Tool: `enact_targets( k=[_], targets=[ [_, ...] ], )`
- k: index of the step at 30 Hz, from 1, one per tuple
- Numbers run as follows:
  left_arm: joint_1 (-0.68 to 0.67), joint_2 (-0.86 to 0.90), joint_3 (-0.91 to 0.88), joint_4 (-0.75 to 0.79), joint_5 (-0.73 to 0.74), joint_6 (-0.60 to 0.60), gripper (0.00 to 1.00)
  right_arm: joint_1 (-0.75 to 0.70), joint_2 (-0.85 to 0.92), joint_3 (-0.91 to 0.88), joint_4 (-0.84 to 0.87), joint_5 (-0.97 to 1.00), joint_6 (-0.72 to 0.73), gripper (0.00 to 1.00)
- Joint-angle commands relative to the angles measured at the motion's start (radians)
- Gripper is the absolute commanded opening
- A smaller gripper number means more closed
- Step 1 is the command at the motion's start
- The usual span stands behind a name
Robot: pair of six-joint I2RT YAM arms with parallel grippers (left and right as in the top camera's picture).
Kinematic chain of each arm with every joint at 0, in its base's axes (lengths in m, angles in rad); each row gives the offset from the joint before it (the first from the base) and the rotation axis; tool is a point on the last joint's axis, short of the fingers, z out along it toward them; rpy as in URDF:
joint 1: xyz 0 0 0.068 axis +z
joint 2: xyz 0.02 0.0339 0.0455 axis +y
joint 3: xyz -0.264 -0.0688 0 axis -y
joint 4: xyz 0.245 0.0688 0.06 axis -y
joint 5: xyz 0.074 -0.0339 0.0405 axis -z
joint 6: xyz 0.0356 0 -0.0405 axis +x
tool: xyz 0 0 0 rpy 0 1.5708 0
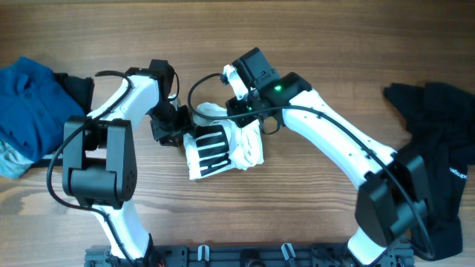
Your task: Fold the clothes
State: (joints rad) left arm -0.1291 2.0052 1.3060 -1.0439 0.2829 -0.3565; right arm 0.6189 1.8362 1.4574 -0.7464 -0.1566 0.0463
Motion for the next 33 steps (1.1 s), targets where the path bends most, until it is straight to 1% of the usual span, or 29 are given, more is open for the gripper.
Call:
enact_targets(
  k=[1,2,4,5,6,7,8,9,11,14,15,16,18,19,22,23,24,26,33],
  targets=[
    [-0.008,0.024,-0.037,0.002,-0.048,0.008,0.56,0.011,0.076,0.004,0.02,-0.029,-0.048,0.42],
    [-0.008,0.024,-0.037,0.002,-0.048,0.008,0.56,0.011,0.087,0.004,0.026,-0.029,-0.047,0.41],
    [-0.008,0.024,-0.037,0.003,-0.048,0.008,0.56,0.012,0.114,0.004,0.043,-0.029,-0.045,0.33],
    [-0.008,0.024,-0.037,0.005,-0.048,0.008,0.56,0.012,0.122,0.004,0.05,-0.025,-0.039,0.22],
    [-0.008,0.024,-0.037,0.006,-0.048,0.008,0.56,0.011,0.132,0.004,0.061,-0.019,-0.014,0.16],
    [-0.008,0.024,-0.037,0.006,-0.048,0.008,0.56,0.011,0.137,0.004,0.074,0.018,0.04,0.09],
    [-0.008,0.024,-0.037,0.006,-0.048,0.008,0.57,0.005,0.144,0.004,0.077,0.115,0.148,0.05],
    [-0.008,0.024,-0.037,0.005,-0.048,0.008,0.56,-0.002,0.145,0.004,0.068,0.205,0.257,0.04],
    [-0.008,0.024,-0.037,0.005,-0.048,0.008,0.56,-0.023,0.154,0.004,0.025,0.321,0.426,0.04],
    [-0.008,0.024,-0.037,0.005,-0.048,0.008,0.56,-0.058,0.155,0.003,-0.11,0.435,0.671,0.05],
    [-0.008,0.024,-0.037,0.005,-0.048,0.008,0.56,-0.073,0.155,0.004,-0.14,0.444,0.721,0.05],
    [-0.008,0.024,-0.037,0.005,-0.048,0.008,0.57,-0.085,0.155,0.004,-0.135,0.416,0.706,0.09],
    [-0.008,0.024,-0.037,0.006,-0.048,0.008,0.57,-0.1,0.147,0.005,-0.097,0.31,0.542,0.22],
    [-0.008,0.024,-0.037,0.006,-0.048,0.008,0.57,-0.1,0.14,0.005,-0.091,0.291,0.515,0.25],
    [-0.008,0.024,-0.037,0.008,-0.048,0.008,0.57,-0.098,0.077,0.005,-0.081,0.253,0.484,0.26],
    [-0.008,0.024,-0.037,0.008,-0.048,0.009,0.57,-0.098,0.056,0.005,-0.06,0.211,0.442,0.26],
    [-0.008,0.024,-0.037,0.008,-0.048,0.008,0.57,-0.096,0.035,0.005,-0.024,0.139,0.365,0.27],
    [-0.008,0.024,-0.037,0.009,-0.048,0.008,0.57,-0.088,0.022,0.005,0.048,-0.045,0.241,0.33],
    [-0.008,0.024,-0.037,0.009,-0.048,0.009,0.57,-0.086,0.103,0.005,0.063,-0.125,0.242,0.33]
  ],
)
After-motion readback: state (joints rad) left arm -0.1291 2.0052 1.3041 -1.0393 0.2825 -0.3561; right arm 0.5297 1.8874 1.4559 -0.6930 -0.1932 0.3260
